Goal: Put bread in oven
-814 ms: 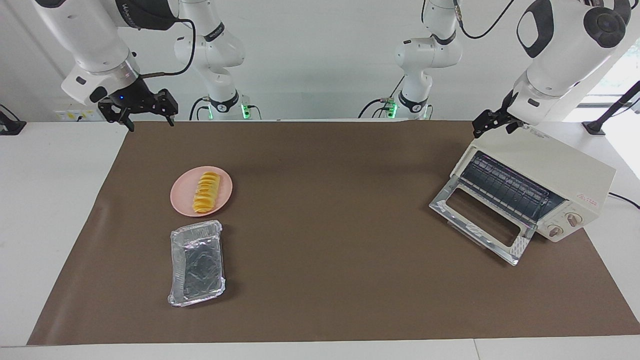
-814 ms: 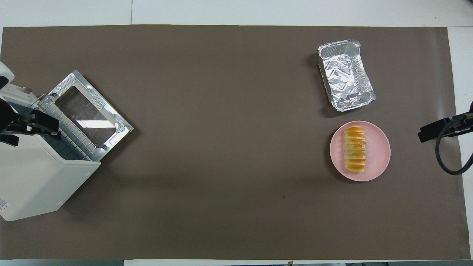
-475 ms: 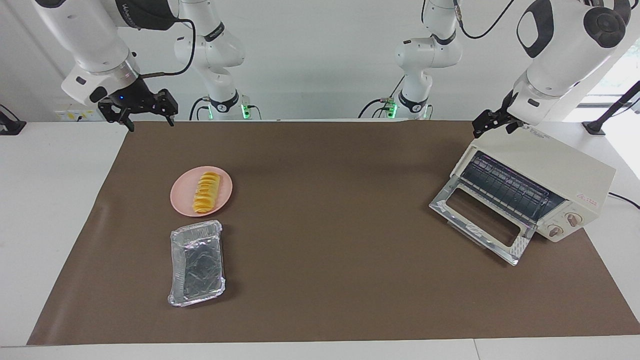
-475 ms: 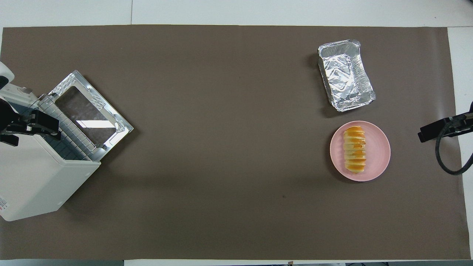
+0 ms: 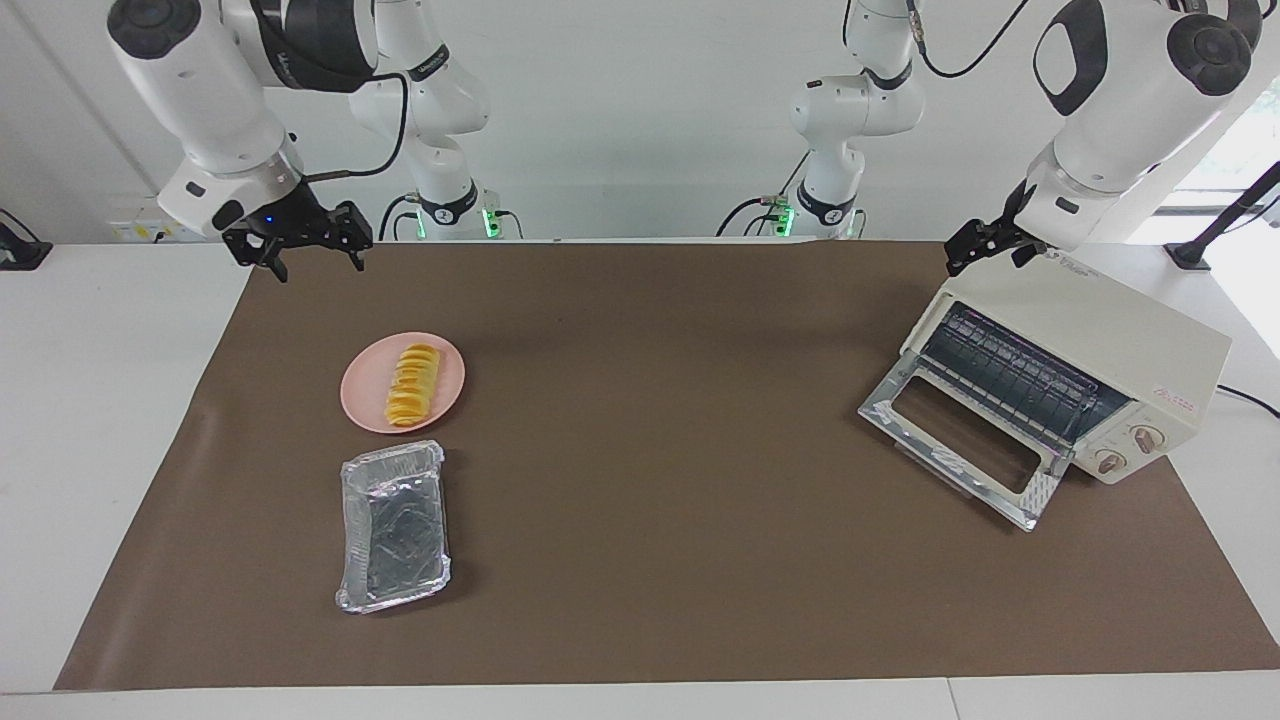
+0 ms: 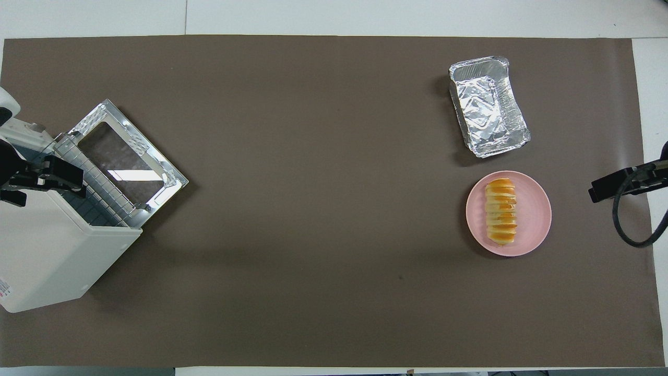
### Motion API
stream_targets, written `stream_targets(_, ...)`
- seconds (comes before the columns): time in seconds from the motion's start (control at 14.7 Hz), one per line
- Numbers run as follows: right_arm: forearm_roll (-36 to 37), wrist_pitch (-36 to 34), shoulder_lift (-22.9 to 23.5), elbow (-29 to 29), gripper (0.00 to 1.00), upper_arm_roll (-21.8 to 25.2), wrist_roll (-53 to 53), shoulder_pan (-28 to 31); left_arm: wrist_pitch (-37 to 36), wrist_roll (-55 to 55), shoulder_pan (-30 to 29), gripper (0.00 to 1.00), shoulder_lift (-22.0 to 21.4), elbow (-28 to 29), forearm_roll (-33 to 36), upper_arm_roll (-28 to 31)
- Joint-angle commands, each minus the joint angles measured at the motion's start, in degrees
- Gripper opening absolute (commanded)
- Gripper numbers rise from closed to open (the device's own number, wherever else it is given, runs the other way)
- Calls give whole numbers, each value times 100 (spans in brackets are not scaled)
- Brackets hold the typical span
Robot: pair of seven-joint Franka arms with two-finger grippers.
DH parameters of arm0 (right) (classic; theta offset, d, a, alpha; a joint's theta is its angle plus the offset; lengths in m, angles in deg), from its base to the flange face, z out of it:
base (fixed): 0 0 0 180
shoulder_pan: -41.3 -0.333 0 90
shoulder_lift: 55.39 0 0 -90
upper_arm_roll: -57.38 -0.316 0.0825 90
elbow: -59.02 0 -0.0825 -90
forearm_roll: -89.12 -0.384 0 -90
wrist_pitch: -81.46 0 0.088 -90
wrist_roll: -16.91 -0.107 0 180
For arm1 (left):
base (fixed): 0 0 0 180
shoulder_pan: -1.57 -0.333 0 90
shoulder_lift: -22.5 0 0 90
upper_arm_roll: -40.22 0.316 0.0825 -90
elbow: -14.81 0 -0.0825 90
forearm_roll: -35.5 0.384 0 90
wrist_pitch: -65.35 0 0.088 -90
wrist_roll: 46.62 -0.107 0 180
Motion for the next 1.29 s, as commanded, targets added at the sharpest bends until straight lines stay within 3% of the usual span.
stream_targets(0.0, -62, 981, -738, 1542, 100, -103, -196, 5, 96, -17, -59, 100, -158, 171, -93, -26)
stream_targets(0.34, -89, 2657, -256, 2526, 100, -174, -417, -4, 96, -8, -59, 100, -158, 171, -93, -26)
stream_targets(0.61, -97, 3766, 263, 2914, 100, -174, -540, -223, 96, -8, -59, 100, -158, 171, -93, -26)
stream_targets(0.88, -97, 4505, 606, 3029, 100, -174, -795, -390, 96, -8, -59, 100, -158, 171, -93, -26)
stream_targets(1.22, -97, 4594, 642, 3047, 100, -165, -400, -172, 96, -8, -59, 100, -158, 171, -93, -26)
